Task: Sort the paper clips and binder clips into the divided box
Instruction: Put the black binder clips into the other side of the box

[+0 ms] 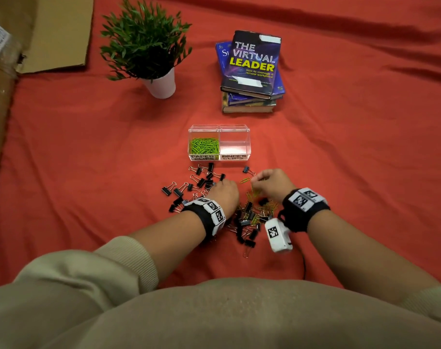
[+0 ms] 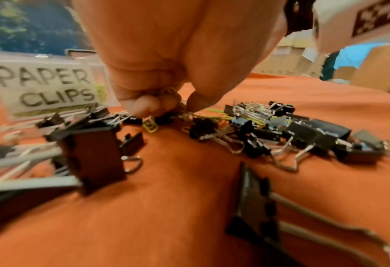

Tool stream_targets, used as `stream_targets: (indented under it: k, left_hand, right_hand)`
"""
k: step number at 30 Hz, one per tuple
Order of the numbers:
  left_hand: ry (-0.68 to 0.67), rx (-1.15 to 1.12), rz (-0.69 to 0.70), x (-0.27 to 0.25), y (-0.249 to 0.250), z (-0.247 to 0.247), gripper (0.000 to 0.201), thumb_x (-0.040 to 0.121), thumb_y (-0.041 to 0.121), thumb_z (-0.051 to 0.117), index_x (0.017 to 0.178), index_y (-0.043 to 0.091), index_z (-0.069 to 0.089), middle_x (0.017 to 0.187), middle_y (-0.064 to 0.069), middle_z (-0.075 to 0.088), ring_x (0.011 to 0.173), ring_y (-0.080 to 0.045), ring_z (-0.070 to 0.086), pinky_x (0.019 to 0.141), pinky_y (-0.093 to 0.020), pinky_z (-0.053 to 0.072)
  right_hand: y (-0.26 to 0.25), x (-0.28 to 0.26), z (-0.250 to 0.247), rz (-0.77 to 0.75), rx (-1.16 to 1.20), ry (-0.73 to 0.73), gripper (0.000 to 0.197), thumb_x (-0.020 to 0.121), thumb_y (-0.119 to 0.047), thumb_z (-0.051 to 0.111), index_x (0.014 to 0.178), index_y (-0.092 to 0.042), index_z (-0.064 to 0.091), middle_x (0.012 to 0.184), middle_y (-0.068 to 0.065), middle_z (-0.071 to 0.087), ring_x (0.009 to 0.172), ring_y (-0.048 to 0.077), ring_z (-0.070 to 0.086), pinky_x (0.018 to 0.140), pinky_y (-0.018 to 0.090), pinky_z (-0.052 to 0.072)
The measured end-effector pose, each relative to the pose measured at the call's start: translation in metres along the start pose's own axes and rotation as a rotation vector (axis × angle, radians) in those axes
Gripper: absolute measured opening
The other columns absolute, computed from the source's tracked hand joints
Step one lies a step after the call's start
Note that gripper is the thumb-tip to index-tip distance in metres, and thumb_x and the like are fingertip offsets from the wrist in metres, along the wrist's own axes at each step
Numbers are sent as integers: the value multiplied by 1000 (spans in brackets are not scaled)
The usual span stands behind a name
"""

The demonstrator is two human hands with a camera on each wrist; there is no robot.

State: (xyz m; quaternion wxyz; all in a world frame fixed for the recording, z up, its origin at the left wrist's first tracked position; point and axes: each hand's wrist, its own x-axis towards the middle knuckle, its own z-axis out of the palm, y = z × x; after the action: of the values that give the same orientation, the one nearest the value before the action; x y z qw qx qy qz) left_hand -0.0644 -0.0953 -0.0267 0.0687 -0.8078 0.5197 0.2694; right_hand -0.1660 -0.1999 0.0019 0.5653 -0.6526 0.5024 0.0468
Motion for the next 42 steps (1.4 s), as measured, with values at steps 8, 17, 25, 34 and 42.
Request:
stream_targets:
  k: [8, 17, 25, 34, 42]
  left_hand:
    - [46, -602, -77, -10, -35, -15, 18, 90, 12, 42, 85, -3, 50, 95, -30, 57, 86, -42, 58, 62, -33, 34]
    - [62, -859, -201, -18, -81, -27, 33, 98, 15, 30, 65, 16, 34, 66, -3, 40, 66, -18, 35, 62, -29, 26]
    - [176, -803, -188, 10, -89, -84, 37, 101, 23, 25, 65, 17, 33, 60, 3, 30, 53, -14, 28, 49, -27, 22]
    - [97, -206, -37, 60, -74, -124, 33, 97, 18, 34, 110, -5, 55, 112, -23, 57, 99, -36, 57, 76, -36, 43]
    - [74, -54, -34, 67, -84, -97, 30, 93, 4, 42, 123, -1, 45, 127, -21, 50, 112, -36, 52, 89, -42, 45]
  right_hand:
    - [-87, 48, 10, -192, 157, -55, 15, 80, 1, 65, 68, -9, 64, 62, 6, 61, 51, 12, 56, 48, 22, 48]
    - [-133, 73, 81, -479, -618, -28, 19, 81, 0, 54, 93, -5, 67, 96, 11, 69, 86, 24, 62, 82, 33, 50]
    - [-112, 47, 39, -556, -498, 89, 26, 85, -4, 52, 101, -15, 68, 98, 0, 68, 84, 15, 61, 78, 26, 50]
    - [-23, 22, 7, -317, -620, 38, 22, 89, -8, 50, 101, -15, 68, 93, -3, 64, 74, 7, 60, 62, 14, 43]
    - [7, 26, 27, -442, -838, 72, 19, 90, -12, 52, 103, -5, 64, 111, 7, 58, 100, 25, 58, 86, 38, 53]
